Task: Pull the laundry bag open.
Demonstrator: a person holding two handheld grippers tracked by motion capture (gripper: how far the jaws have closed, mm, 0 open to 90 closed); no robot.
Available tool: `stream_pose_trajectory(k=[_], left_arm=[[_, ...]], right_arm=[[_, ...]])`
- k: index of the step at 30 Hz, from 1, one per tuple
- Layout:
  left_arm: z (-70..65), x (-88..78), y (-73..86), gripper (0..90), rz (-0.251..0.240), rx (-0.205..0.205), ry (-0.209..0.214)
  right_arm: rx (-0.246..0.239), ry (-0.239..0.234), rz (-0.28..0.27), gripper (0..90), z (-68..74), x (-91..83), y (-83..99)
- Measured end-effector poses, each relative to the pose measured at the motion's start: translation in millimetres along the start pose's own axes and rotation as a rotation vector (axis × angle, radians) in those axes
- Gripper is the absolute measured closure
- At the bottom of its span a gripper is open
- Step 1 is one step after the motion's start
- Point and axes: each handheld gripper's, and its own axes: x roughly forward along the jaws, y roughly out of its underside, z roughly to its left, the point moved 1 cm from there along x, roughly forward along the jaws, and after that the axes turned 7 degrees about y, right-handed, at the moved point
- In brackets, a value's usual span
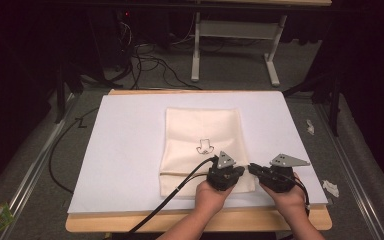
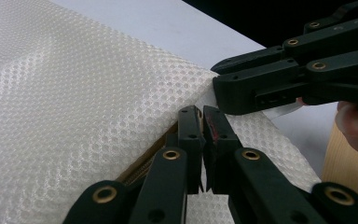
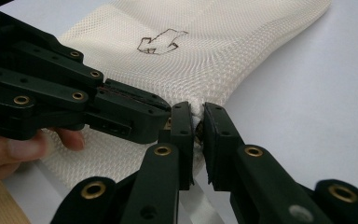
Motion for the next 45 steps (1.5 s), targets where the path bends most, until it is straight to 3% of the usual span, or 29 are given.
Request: stream_pose_trajectory(k=[7,11,15,19,21,24,27,30,39,40,42,43,44,45], left_arm=[[1.9,-0.8,-0.3,87.3,0.007,-0.040,0.005],[6.3,-5.1,1.9,87.4,0.004,-0.084,0.040],[5.7,-10.4,2.2,87.6,0.015,-0.048,0.023],[15.3,-16.6,3.6,87.6,0.031,-0.082,0.005],[23.0,-22.5,6.1,87.6,0.028,-0.097,-0.013],[25.4,-30.5,8.8,87.6,0.045,-0.075,-0.014],[23.5,-35.3,10.9,87.6,0.055,-0.042,-0.032],[27.8,-40.2,12.9,87.6,0.053,-0.062,-0.031],[28.3,-46.3,14.4,87.6,0.058,-0.050,-0.035],[28.4,-47.2,14.8,87.6,0.060,-0.046,-0.052],[30.9,-49.9,15.9,87.6,0.055,-0.054,-0.035],[30.7,-51.0,16.3,87.6,0.060,-0.045,-0.057],[31.6,-52.2,16.8,87.6,0.058,-0.049,-0.047],[32.3,-53.6,17.4,87.6,0.062,-0.047,-0.059]], right_arm=[[-0.003,0.003,0.004,84.7,-0.3,0.2,-0.2],[-0.011,0.002,0.009,85.0,0.6,0.7,0.2],[-0.017,0.001,0.004,85.1,5.4,1.5,-0.7],[-0.037,0.026,0.003,85.5,9.2,1.5,-1.7],[-0.017,0.035,-0.004,85.6,4.1,-0.5,-1.9],[0.010,0.014,-0.001,85.4,-3.5,-1.7,1.3],[-0.022,0.016,0.001,85.4,0.6,-0.2,1.6],[-0.037,0.018,-0.002,85.5,6.0,0.7,-1.1],[-0.048,0.012,0.006,85.5,11.9,2.4,-1.9],[-0.050,0.013,0.006,85.5,12.3,2.4,-1.8],[-0.049,0.015,0.002,85.5,11.2,1.6,-1.9],[-0.048,0.010,0.004,85.6,11.5,1.7,-1.9],[-0.055,0.030,0.009,85.6,12.6,1.1,-1.6],[-0.055,0.020,0.004,85.6,12.0,1.3,-1.7]])
